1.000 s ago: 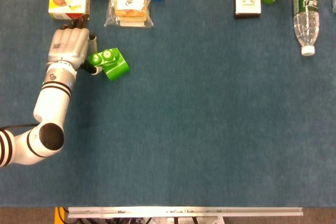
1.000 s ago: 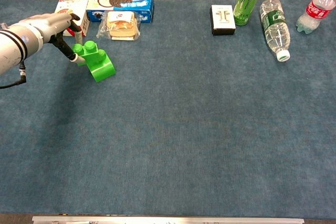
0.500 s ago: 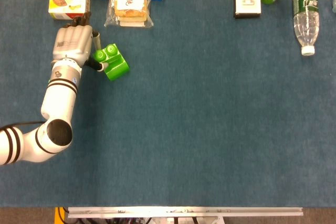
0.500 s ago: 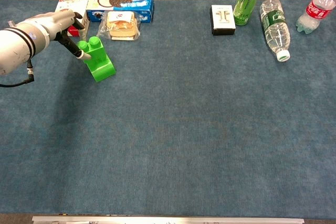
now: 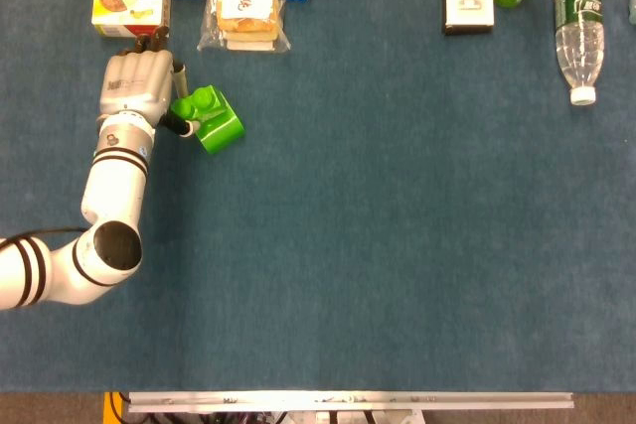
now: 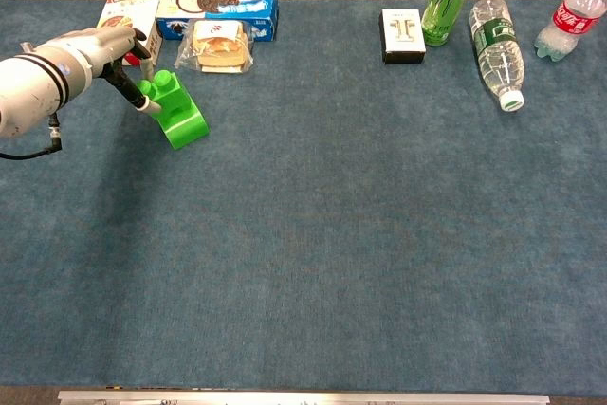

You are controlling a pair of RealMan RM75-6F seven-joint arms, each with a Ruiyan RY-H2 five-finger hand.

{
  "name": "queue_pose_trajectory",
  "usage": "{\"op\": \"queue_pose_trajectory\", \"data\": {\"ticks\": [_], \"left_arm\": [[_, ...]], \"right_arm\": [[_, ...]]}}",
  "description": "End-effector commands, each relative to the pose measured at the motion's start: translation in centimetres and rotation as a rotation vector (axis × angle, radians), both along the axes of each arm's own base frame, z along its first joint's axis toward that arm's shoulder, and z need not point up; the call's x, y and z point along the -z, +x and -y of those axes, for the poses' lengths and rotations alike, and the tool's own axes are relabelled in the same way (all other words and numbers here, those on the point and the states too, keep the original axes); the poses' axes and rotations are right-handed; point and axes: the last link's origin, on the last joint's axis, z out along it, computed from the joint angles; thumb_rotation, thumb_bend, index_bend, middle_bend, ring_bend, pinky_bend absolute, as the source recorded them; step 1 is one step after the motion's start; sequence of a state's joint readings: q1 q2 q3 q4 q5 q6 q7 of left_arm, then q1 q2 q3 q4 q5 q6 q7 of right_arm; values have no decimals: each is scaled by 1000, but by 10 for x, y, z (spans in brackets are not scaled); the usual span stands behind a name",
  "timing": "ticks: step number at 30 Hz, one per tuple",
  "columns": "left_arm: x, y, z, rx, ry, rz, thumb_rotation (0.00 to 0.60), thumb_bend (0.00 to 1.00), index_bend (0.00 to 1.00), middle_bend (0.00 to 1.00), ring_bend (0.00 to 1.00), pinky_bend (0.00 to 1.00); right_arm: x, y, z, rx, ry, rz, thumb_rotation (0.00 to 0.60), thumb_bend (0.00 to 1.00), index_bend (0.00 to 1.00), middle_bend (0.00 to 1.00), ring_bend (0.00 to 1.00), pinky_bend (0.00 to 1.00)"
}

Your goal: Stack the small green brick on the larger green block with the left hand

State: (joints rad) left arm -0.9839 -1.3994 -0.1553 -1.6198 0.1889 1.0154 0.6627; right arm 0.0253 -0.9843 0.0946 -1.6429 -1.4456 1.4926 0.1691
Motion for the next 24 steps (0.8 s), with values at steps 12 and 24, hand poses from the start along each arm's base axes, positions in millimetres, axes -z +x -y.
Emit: {"op": "queue_pose_trajectory", "data": {"ticks": [12,24], "left_arm": [[3,7,0,23,-6,-16,600,204,638,38,0,149],[6,9,1,30,-23,-56,600,204,638,38,0,149]], "right_arm": [[0,0,0,-1,1,1,600,186,283,344,271,450],[0,0,0,-2,1,2,600,186,283,344,271,450]]}}
